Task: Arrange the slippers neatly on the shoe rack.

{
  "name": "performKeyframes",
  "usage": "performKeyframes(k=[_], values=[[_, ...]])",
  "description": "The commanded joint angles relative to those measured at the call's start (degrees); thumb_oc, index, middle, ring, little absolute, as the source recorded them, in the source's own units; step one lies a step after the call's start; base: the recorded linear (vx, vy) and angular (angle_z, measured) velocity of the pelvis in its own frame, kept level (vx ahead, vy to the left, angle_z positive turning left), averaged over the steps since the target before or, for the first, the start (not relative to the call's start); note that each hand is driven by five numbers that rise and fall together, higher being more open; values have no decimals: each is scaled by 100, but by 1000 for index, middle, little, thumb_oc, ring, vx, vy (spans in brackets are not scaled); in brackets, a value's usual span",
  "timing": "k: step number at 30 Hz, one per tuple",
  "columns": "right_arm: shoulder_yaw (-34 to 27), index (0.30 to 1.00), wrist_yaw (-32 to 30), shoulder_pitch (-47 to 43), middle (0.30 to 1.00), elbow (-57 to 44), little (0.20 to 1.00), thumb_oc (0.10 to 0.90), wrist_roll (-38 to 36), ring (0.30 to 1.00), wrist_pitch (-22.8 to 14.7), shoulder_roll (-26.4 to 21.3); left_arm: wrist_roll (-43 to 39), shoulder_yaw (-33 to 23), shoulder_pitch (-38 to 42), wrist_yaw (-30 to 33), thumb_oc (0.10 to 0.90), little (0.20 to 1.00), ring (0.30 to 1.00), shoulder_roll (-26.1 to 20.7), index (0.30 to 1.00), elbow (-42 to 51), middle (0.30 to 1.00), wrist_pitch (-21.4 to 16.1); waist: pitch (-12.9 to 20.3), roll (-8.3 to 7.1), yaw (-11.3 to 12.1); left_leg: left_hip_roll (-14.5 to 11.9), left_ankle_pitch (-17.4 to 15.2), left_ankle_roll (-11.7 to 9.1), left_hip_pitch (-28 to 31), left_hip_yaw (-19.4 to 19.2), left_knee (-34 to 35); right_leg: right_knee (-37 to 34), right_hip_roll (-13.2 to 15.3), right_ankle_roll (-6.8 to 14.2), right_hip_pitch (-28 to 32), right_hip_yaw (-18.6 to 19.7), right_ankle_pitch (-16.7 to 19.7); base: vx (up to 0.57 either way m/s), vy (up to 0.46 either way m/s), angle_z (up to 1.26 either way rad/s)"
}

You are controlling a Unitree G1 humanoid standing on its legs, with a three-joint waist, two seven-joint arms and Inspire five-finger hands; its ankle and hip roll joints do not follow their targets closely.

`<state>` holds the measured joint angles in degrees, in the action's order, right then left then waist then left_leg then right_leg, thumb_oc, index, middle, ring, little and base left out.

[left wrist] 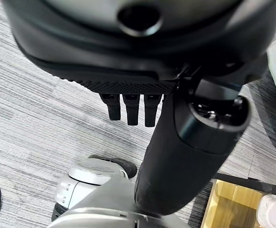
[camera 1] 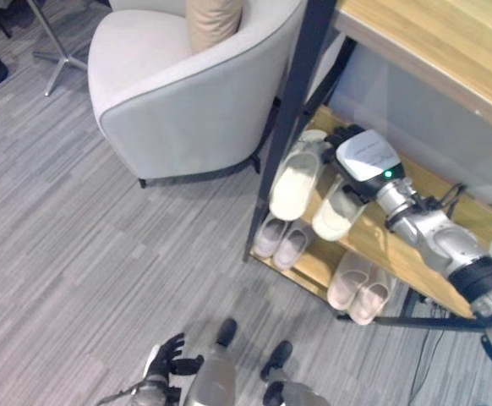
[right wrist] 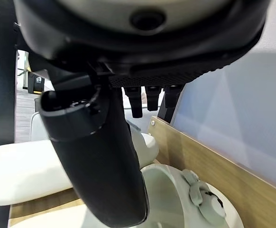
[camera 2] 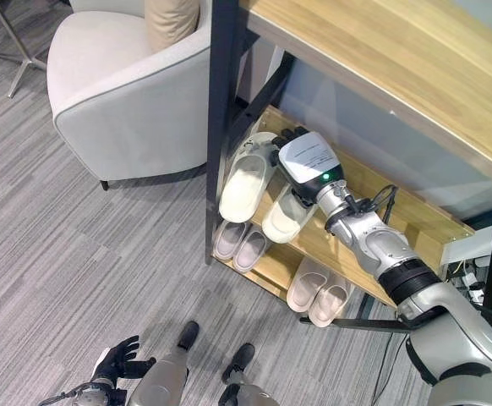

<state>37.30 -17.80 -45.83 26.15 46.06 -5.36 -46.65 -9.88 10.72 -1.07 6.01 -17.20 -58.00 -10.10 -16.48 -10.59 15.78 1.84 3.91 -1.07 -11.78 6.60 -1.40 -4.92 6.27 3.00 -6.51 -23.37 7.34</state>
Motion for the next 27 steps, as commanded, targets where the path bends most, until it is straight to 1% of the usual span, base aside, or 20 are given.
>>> performKeyframes(k=[1, 11, 16, 17, 18, 20, 23, 24, 25, 26, 27], values=[[-364, 900, -360, -264, 900, -584, 900, 800, -158, 900, 20, -404, 209, 291, -239, -7, 800, 900, 900, 152, 900, -55, 900, -149, 483, 103, -18, -335, -216, -214, 365, -145, 536, 263, 327, 633, 371, 6, -540, 0, 0, 0], [-1057, 900, -441, 474, 900, -1458, 900, 800, -261, 900, -111, -380, 321, 175, -299, -23, 800, 900, 900, 197, 900, -93, 900, -105, 594, 102, -151, -365, -246, -216, 472, -197, 559, 248, 293, 627, 435, 35, -555, 1, -2, -1], [-1698, 900, -445, 1119, 900, -1939, 900, 800, -525, 900, -159, -243, 367, 88, -331, -10, 800, 900, 900, 206, 900, -95, 900, -71, 677, 134, -232, -362, -259, -217, 529, -226, 570, 234, 285, 624, 490, 49, -560, 2, 1, -1], [-2008, 900, -477, 1434, 900, -2050, 900, 800, -790, 900, -187, -35, 369, 37, -328, -11, 800, 900, 900, 237, 900, -117, 900, -60, 697, 170, -282, -366, -261, -215, 547, -232, 575, 231, 287, 621, 498, 59, -560, 0, 0, 0], [-2046, 900, -464, 1478, 900, -2081, 900, 800, -794, 900, -187, -32, 370, 48, -333, -12, 800, 900, 900, 221, 900, -116, 900, -59, 702, 159, -272, -367, -262, -216, 549, -229, 575, 231, 287, 621, 501, 56, -561, 0, 0, 0], [-2347, 900, -473, 1818, 900, -2129, 900, 800, -1092, 900, -213, 225, 366, 21, -348, -7, 800, 900, 900, 242, 900, -129, 900, -55, 719, 179, -297, -362, -266, -213, 570, -241, 579, 226, 288, 618, 513, 54, -560, 0, 0, 0], [-2760, 900, -556, 2312, 900, -2111, 900, 800, -1620, 900, -221, 812, 369, -29, -358, 11, 800, 900, 900, 253, 900, -150, 900, -25, 744, 222, -344, -354, -273, -205, 591, -259, 585, 210, 289, 612, 527, 71, -553, 1, 6, -1], [-2913, 900, -607, 2562, 900, -2048, 900, 800, -1995, 900, -266, 1247, 417, -63, -354, 36, 800, 900, 900, 304, 900, -250, 900, 2, 756, 264, -380, -360, -278, -199, 612, -280, 587, 213, 291, 610, 523, 80, -546, 5, 11, -5], [-2923, 900, -603, 2579, 900, -2059, 900, 800, -2002, 900, -267, 1257, 420, -61, -356, 38, 800, 900, 900, 293, 900, -257, 900, -2, 760, 252, -376, -361, -280, -199, 614, -280, 587, 212, 290, 610, 525, 81, -547, 3, 14, -7], [-3036, 900, -629, 2763, 900, -2024, 900, 800, -2479, 900, -348, 1627, 437, -77, -353, 46, 800, 900, 900, 338, 900, -315, 900, 26, 760, 282, -406, -361, -275, -193, 620, -303, 587, 200, 289, 607, 522, 102, -534, 0, 5, -8], [-3047, 900, -620, 2779, 900, -2035, 900, 800, -2493, 900, -350, 1632, 438, -73, -358, 46, 800, 900, 900, 326, 900, -316, 900, 26, 765, 271, -398, -362, -277, -194, 623, -306, 587, 197, 288, 607, 524, 105, -534, -3, 10, -7]])
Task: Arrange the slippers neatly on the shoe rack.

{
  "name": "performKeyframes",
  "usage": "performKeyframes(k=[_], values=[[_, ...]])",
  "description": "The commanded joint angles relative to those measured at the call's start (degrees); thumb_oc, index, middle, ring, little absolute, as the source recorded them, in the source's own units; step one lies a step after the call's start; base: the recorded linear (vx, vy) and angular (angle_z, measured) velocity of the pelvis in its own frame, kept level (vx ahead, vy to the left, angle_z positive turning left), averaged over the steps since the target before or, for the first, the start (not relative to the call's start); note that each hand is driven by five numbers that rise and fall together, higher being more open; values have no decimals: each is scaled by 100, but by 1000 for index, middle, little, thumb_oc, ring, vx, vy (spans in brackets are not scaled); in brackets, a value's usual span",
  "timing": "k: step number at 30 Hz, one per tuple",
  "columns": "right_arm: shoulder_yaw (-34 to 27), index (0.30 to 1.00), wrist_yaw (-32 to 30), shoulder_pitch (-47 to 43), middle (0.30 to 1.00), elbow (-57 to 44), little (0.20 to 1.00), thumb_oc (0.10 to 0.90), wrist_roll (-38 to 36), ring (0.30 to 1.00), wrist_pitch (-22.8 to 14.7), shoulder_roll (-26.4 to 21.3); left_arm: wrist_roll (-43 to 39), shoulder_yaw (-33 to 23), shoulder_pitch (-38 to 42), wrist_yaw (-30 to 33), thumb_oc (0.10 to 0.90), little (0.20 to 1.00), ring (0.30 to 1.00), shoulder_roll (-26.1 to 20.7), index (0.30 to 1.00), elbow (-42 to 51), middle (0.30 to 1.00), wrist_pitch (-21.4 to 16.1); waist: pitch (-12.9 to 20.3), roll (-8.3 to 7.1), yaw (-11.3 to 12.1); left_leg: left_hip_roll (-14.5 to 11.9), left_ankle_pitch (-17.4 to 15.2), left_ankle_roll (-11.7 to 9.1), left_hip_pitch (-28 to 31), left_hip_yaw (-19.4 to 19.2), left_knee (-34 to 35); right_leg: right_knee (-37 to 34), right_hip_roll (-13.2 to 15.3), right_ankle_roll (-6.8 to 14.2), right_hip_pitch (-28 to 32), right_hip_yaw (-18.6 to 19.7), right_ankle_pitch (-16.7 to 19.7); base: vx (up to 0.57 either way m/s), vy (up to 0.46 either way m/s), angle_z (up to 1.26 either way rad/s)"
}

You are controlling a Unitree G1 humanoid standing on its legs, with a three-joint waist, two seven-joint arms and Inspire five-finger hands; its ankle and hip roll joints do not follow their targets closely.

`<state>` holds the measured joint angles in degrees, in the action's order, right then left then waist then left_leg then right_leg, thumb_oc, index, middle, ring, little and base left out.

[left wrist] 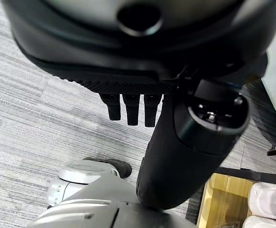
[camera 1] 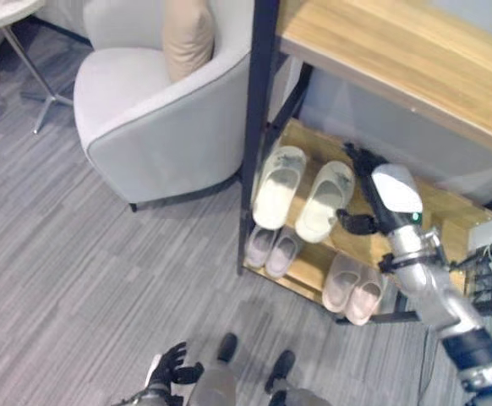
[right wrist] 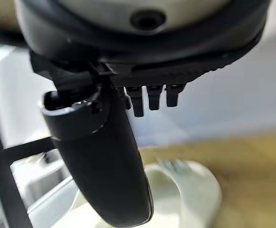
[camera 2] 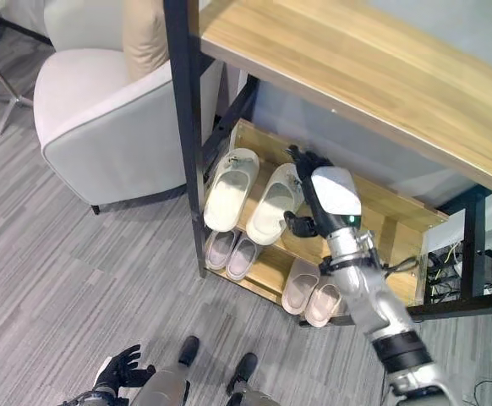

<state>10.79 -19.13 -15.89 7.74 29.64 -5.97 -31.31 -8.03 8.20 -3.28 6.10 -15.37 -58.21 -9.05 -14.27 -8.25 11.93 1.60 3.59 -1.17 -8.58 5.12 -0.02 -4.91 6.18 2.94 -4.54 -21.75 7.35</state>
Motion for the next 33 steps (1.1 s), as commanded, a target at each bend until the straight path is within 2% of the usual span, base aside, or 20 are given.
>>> performKeyframes(k=[1, 3, 4, 13, 16, 22, 33], values=[[-466, 900, -486, -136, 900, -106, 900, 800, -1324, 900, -388, 358, 269, 188, -127, 55, 800, 900, 900, 154, 900, -320, 900, -67, 542, 51, -16, -334, -246, -177, 305, -171, 448, 189, 295, 610, 324, -48, -528, -2, 11, -6], [-506, 900, -353, -31, 900, 66, 900, 800, -2160, 900, -582, 661, 274, 205, -127, 38, 800, 900, 900, 176, 900, -379, 900, -47, 546, 67, -21, -327, -246, -172, 320, -186, 455, 169, 292, 604, 325, -36, -515, -1, 26, -12], [-552, 900, -233, 6, 900, 216, 900, 800, -2908, 900, -760, 922, 255, 217, -134, 2, 800, 900, 900, 181, 900, -409, 900, -30, 549, 90, -26, -318, -241, -172, 332, -199, 461, 146, 293, 602, 327, -23, -499, 3, 35, -10], [-626, 900, 165, -162, 900, 961, 900, 800, -4961, 900, -1105, 1429, 285, 293, -151, -15, 800, 900, 900, 147, 900, -509, 900, -23, 556, 116, 57, -277, -240, -192, 313, -169, 483, 95, 313, 607, 328, -68, -468, 7, 7, 0], [-669, 900, 246, -304, 900, 1279, 900, 800, -5385, 900, -1157, 1458, 301, 320, -166, -31, 800, 900, 900, 122, 900, -536, 900, -38, 551, 114, 119, -264, -236, -196, 294, -148, 482, 93, 321, 611, 331, -104, -469, 23, 13, 5], [-714, 900, 325, -563, 900, 1755, 900, 800, -5823, 900, -1188, 1421, 318, 365, -154, -39, 800, 900, 900, 82, 900, -564, 900, -40, 517, 111, 213, -228, -232, -193, 250, -105, 470, 111, 343, 619, 327, -154, -475, 16, 10, 5], [-523, 900, 353, -1162, 900, 2325, 900, 800, -5579, 900, -1048, 1121, 461, 668, -123, -70, 800, 900, 900, 115, 900, -530, 900, -88, 444, 149, 333, -165, -226, -180, 171, -59, 444, 175, 399, 635, 295, -225, -480, 12, 10, 6]])
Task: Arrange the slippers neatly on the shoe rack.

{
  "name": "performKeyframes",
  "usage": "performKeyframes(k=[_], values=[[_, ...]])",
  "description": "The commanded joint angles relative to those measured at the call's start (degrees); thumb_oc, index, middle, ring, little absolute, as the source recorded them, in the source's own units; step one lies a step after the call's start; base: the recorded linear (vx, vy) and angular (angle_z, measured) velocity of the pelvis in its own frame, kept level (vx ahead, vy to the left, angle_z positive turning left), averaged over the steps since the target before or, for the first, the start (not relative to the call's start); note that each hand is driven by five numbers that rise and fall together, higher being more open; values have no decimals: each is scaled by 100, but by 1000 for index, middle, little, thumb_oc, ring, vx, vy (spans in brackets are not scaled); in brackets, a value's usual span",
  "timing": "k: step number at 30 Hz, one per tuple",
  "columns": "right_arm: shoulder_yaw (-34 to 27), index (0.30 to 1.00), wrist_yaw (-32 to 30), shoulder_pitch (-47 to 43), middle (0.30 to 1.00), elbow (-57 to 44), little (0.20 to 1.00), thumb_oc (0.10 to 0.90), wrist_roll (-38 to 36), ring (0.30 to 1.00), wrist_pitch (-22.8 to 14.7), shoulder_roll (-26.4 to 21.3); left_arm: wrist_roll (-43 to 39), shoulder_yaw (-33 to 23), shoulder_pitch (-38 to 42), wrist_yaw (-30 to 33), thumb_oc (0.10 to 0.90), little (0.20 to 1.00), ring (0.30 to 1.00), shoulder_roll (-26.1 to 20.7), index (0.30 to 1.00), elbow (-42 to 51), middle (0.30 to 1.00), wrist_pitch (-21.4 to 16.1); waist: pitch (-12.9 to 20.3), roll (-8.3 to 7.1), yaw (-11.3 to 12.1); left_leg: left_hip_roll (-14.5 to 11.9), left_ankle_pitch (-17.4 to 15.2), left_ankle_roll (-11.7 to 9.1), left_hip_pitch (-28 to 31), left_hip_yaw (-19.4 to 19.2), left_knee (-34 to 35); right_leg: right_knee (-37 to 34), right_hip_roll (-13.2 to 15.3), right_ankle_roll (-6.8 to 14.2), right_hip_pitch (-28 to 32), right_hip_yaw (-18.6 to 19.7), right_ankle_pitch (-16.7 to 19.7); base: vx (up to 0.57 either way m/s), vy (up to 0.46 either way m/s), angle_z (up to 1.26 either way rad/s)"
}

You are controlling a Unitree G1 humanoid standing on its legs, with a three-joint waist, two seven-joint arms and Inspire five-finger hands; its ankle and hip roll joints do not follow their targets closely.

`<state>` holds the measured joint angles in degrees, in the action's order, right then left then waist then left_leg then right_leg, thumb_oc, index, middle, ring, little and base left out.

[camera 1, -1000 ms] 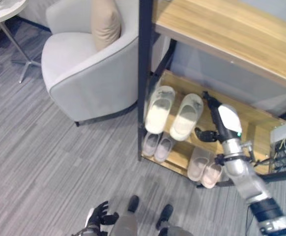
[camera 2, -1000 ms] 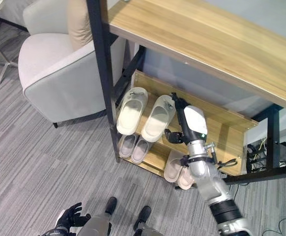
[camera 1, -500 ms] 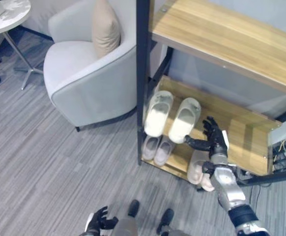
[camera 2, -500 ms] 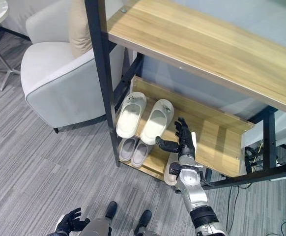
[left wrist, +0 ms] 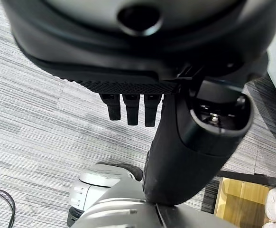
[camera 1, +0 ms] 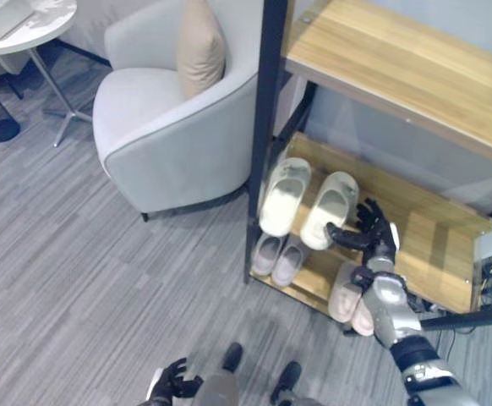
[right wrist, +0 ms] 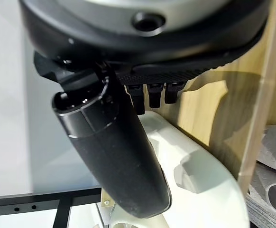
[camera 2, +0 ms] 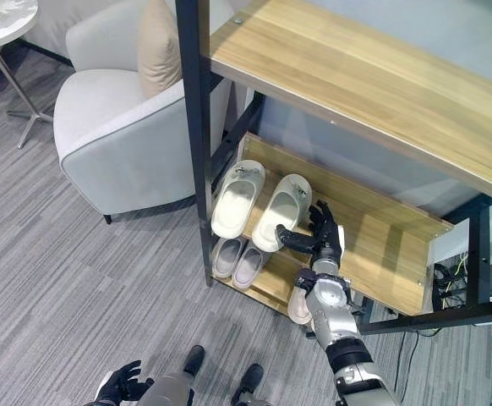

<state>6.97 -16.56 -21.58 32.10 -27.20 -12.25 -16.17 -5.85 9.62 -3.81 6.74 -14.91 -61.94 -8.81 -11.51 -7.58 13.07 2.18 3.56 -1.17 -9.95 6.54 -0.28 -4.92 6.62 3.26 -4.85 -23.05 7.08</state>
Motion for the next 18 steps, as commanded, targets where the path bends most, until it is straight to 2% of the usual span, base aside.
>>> performKeyframes(k=[1, 18], values=[[-116, 900, 92, -634, 900, -90, 900, 800, 144, 900, -402, -405, 248, 545, -68, -135, 800, 900, 900, 75, 900, -154, 900, -113, 164, 85, 223, -222, -221, -179, 309, -200, 467, 182, 359, 603, 321, -101, -456, 21, 17, 4], [474, 900, 265, -1159, 900, 0, 900, 800, 657, 900, -211, -489, 223, 605, -63, -61, 800, 900, 900, 163, 900, -237, 900, -156, 186, 64, 188, -255, -304, -144, 443, -282, 446, 210, 332, 570, 356, 7, -485, 4, -1, -1]])
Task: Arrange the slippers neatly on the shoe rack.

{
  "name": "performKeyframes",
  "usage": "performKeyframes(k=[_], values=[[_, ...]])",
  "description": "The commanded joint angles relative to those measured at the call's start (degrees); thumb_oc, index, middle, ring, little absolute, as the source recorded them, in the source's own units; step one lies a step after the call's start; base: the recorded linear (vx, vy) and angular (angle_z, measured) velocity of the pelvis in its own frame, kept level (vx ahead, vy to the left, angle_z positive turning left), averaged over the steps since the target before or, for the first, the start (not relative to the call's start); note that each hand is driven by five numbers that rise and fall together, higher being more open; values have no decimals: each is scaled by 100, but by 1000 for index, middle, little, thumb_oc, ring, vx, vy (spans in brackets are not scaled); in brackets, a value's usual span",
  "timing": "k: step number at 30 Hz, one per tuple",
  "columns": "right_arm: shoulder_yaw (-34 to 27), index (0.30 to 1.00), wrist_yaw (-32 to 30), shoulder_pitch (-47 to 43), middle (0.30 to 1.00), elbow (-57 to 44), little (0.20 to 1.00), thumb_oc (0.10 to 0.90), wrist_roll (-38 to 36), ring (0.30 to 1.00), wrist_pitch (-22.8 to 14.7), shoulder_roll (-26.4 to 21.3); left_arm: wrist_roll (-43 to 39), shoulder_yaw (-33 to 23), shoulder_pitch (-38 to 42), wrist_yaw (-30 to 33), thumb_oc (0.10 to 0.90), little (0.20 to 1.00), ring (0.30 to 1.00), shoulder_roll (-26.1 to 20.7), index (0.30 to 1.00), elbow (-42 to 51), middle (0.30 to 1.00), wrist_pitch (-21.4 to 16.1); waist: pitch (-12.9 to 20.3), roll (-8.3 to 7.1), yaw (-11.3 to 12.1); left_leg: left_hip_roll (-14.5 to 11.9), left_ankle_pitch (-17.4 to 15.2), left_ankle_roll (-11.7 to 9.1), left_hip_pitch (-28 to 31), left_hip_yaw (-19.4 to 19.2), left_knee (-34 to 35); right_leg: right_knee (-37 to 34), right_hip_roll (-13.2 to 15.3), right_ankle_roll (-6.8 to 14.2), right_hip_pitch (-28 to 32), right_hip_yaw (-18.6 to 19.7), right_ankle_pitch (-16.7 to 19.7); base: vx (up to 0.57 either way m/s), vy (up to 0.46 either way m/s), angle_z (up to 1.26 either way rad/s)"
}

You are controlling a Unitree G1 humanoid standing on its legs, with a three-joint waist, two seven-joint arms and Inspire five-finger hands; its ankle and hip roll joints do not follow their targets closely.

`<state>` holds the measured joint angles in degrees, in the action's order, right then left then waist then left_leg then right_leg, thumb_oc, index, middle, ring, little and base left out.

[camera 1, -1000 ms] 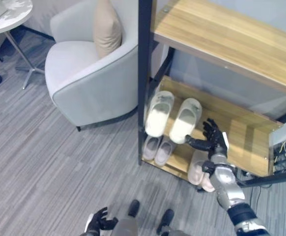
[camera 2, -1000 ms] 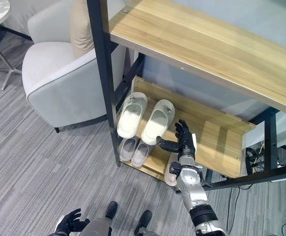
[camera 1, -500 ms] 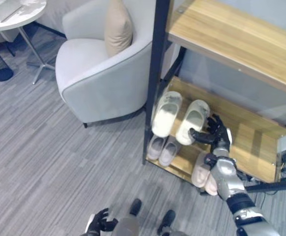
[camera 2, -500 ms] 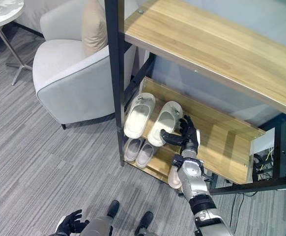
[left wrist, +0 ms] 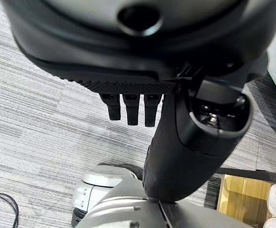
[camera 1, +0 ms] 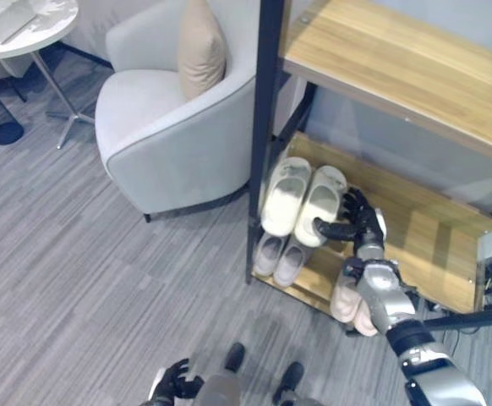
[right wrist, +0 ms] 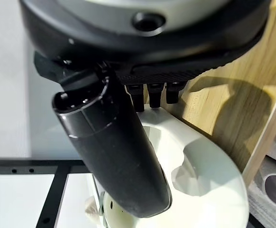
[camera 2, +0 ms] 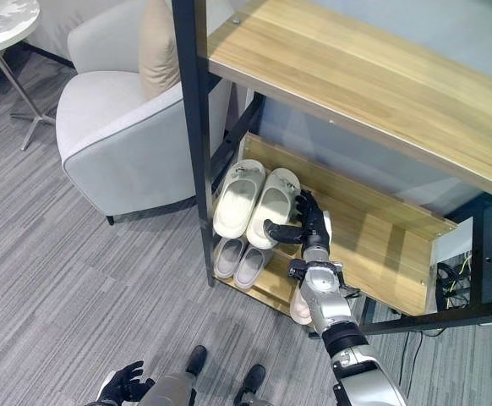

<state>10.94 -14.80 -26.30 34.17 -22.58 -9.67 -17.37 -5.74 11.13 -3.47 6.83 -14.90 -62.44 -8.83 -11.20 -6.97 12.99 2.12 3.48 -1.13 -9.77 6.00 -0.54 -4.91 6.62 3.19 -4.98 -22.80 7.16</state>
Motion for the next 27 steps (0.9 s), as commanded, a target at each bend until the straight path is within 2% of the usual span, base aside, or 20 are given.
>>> performKeyframes(k=[1, 8, 16, 26, 27], values=[[77, 900, 89, -685, 900, -210, 900, 800, 195, 900, -468, -370, 212, 454, -97, -69, 800, 900, 900, 162, 900, -187, 900, -155, 155, 4, 196, -249, -296, -149, 426, -228, 472, 209, 331, 576, 369, -18, -492, 0, 0, 0], [6, 900, 151, -259, 900, -834, 900, 800, 400, 900, -479, -485, 229, 299, -116, -62, 800, 900, 900, 185, 900, -245, 900, -117, 225, 25, 80, -281, -323, -166, 501, -272, 486, 210, 319, 574, 407, 10, -514, 0, -2, -2], [-273, 900, 370, 508, 900, -1992, 900, 800, 598, 900, -544, -654, 302, 155, -137, -97, 800, 900, 900, 224, 900, -252, 900, -79, 349, 103, -125, -325, -341, -194, 623, -377, 497, 194, 310, 568, 488, 53, -532, -3, -15, -9], [-568, 900, 1053, 1637, 900, -3556, 900, 800, 663, 900, -597, -958, 381, -26, -90, -204, 800, 900, 900, 324, 900, -389, 900, -62, 566, 240, -504, -381, -248, -276, 714, -527, 544, 127, 258, 540, 583, 106, -529, -23, -31, -7], [-670, 900, 1235, 1969, 900, -3945, 900, 800, 641, 900, -644, -1010, 399, -89, -40, -217, 800, 900, 900, 366, 900, -461, 900, -60, 589, 274, -625, -393, -196, -320, 701, -563, 554, 124, 241, 532, 598, 110, -536, -36, -41, -1]])
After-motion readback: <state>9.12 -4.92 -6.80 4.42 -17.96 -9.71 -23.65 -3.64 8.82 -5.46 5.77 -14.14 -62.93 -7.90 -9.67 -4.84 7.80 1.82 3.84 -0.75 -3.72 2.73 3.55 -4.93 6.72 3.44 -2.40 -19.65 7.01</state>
